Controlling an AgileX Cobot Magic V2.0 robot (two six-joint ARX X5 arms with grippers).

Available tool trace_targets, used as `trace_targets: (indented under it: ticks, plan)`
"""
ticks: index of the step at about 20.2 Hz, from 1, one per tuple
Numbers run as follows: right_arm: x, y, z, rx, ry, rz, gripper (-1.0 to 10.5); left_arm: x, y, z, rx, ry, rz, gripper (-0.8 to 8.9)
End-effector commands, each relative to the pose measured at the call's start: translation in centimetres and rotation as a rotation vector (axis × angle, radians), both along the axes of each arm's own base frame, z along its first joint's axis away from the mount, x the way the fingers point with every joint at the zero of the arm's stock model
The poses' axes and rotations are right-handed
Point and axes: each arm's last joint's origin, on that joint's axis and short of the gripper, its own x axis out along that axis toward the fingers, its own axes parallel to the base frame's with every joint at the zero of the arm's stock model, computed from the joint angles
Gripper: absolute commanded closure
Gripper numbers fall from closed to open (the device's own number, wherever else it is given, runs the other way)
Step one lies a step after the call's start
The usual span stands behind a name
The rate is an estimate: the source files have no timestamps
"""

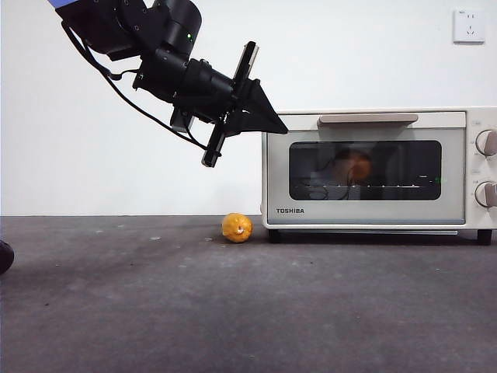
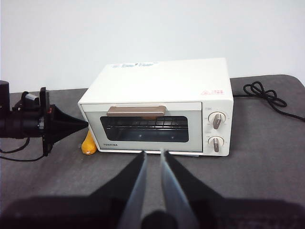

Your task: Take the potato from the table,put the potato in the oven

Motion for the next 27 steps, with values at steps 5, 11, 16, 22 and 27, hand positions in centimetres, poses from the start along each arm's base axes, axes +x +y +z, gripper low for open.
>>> trace_targets:
  ticks: [5, 11, 16, 22, 27]
  plan:
    - [-0.1, 0.0, 0.2, 0.016, -0.010, 0.000, 8.9, 0.3, 0.2, -0.1, 0.018, -0.045, -0.018, 8.20]
    - [0.0, 0.0, 0.2, 0.013, -0.008, -0.001, 8.8, 0.0, 0.2, 0.4, -0.005, -0.075, -0.114, 8.20]
    - [-0.1, -0.1, -0.3, -0.016, 0.033, -0.001, 8.8, -0.8, 0.6, 2.7, -0.018, -0.163, -0.149, 8.20]
    - [-0.5, -0.3, -1.7, -0.078, 0.181, -0.014, 8.8, -2.7, 1.5, 7.0, 0.010, -0.392, -0.191, 8.19]
    - [-0.7, -0.5, -3.1, -0.029, 0.357, -0.091, 8.8, -5.3, 2.7, 10.5, 0.089, -0.549, -0.227, 8.19]
